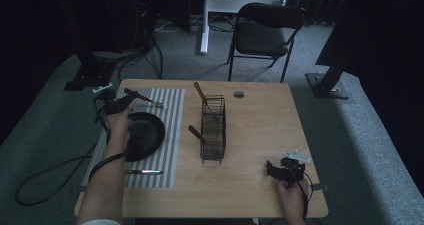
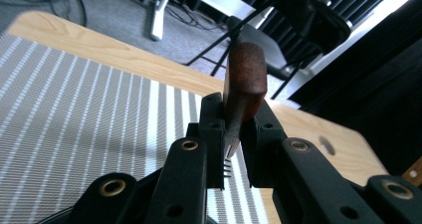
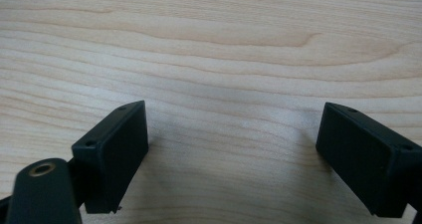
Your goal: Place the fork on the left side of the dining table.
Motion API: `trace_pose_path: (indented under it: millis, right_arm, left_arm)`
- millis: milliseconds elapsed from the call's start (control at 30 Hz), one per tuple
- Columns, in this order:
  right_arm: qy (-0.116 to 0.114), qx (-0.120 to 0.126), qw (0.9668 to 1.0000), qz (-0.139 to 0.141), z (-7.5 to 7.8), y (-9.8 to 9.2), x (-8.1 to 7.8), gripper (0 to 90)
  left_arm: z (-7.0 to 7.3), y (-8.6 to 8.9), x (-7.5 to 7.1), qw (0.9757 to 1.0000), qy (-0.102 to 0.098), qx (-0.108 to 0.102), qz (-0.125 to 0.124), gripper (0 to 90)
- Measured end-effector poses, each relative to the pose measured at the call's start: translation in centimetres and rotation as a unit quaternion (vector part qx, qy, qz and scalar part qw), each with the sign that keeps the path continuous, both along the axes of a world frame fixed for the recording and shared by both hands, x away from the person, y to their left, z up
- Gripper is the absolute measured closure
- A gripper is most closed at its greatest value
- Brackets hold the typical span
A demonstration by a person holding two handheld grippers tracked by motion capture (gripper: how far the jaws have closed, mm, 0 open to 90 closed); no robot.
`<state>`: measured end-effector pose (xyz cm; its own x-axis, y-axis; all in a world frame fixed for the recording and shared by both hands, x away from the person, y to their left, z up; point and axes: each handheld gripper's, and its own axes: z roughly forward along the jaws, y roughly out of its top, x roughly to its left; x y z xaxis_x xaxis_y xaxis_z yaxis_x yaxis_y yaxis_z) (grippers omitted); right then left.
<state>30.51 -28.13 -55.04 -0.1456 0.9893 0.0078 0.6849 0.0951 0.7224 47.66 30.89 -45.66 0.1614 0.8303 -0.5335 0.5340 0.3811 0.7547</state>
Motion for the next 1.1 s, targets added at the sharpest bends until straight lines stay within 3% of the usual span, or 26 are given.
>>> trace_pose_path:
  millis: [100,200,333,433,533,667,800,867,933,1000,1100]
  right_arm:
    - [0.0,0.0,1.0,0.0,0.0,0.0,0.0,12.7]
    - [0.0,0.0,1.0,-0.001,0.0,0.0,0.0,12.7]
    - [0.0,0.0,1.0,-0.001,0.0,0.0,0.0,12.7]
    - [0.0,0.0,1.0,-0.001,0.0,0.0,0.0,12.7]
    - [0.0,0.0,1.0,-0.002,0.0,0.0,0.0,12.7]
    - [0.0,0.0,1.0,-0.002,0.0,0.0,0.0,12.7]
    - [0.0,0.0,1.0,-0.002,0.0,0.0,0.0,12.7]
    - [0.0,0.0,1.0,-0.002,0.0,0.0,0.0,12.7]
    - [0.0,0.0,1.0,-0.002,0.0,0.0,0.0,12.7]
    - [0.0,0.0,1.0,-0.002,0.0,0.0,0.0,12.7]
    - [0.0,0.0,1.0,-0.002,0.0,0.0,0.0,12.7]
  left_arm:
    - [-0.4,0.0,0.4,0.9998,0.012,-0.007,-0.016,80.3]
    - [-0.7,-0.2,0.6,0.9997,0.016,0.007,-0.017,80.3]
    - [-1.1,-0.2,1.0,0.9996,0.019,-0.019,-0.011,80.3]
    - [-1.3,-0.4,1.2,0.9995,0.017,-0.023,-0.01,80.3]
    - [-1.6,-0.4,1.4,0.9993,0.024,-0.026,-0.006,80.3]
    - [-2.4,-0.2,1.7,0.9979,0.043,-0.048,-0.001,80.3]
    - [-2.8,0.1,1.7,0.9968,0.046,-0.064,0.007,80.1]
    - [-2.8,0.0,1.6,0.9981,0.039,-0.043,0.02,78.7]
    - [-2.8,-0.3,1.6,0.9992,0.024,-0.014,0.03,65.8]
    - [-2.7,-0.3,1.6,0.9992,0.024,0.002,0.032,64.5]
    - [-2.9,-0.3,1.9,0.9982,0.046,0.019,0.033,59.3]
